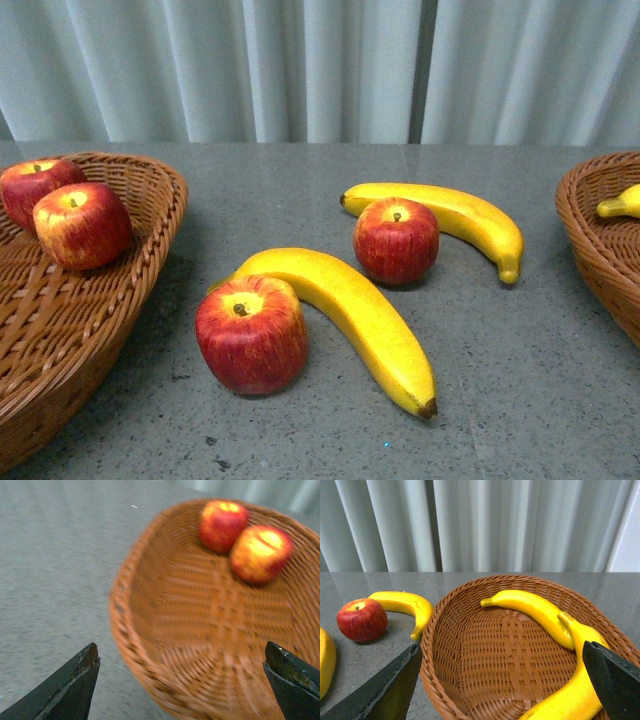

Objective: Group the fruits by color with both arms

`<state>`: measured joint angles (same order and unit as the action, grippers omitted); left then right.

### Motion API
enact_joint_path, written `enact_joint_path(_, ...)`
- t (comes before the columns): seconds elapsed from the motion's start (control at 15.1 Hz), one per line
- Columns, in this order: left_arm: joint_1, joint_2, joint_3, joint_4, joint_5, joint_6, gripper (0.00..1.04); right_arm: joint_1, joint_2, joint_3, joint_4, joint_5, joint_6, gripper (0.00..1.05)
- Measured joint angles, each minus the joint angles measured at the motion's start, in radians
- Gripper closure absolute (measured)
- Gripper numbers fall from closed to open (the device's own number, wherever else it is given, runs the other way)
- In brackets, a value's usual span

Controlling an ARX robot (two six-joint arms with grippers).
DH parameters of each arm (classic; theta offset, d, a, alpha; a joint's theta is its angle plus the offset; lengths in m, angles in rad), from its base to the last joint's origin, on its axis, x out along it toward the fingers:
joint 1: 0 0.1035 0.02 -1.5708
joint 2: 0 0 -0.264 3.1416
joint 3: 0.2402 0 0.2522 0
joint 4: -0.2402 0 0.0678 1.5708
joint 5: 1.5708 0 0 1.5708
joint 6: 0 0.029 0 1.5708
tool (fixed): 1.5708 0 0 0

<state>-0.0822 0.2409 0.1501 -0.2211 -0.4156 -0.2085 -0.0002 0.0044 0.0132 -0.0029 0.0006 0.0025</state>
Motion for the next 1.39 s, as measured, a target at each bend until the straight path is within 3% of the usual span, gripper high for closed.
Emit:
enact_joint_path(0.27,0.041,0.059,0.04,0.109,-0.002,0.007,0.07,0.0,0.0,0.0,-0.003,0.0,0.0,0.06)
enact_joint_path(0.53,0.113,0.467,0.232,0.465,0.203,0.17,0.07,0.0,0.0,0.0,-0.002,0.0,0.0,0.06)
enact_joint_path(0.66,0.043,0.695,0.39,0.528,0.312,0.293,0.07,0.0,0.0,0.0,-0.002,0.0,0.0,0.06)
enact_joint_path(0.73,-0.046,0.855,0.525,0.466,0.426,0.407,0.07,0.0,0.0,0.0,-0.002,0.0,0.0,0.06)
enact_joint_path(0.8,-0.225,1.09,0.65,0.351,0.54,0.586,0.07,0.0,0.0,0.0,-0.002,0.0,0.0,0.06)
enact_joint_path(0.86,-0.267,1.15,0.65,0.343,0.55,0.634,0.07,0.0,0.0,0.0,-0.002,0.0,0.0,0.06)
enact_joint_path(1.39,-0.309,1.329,0.671,0.348,0.638,0.748,0.07,0.0,0.0,0.0,-0.002,0.0,0.0,0.06)
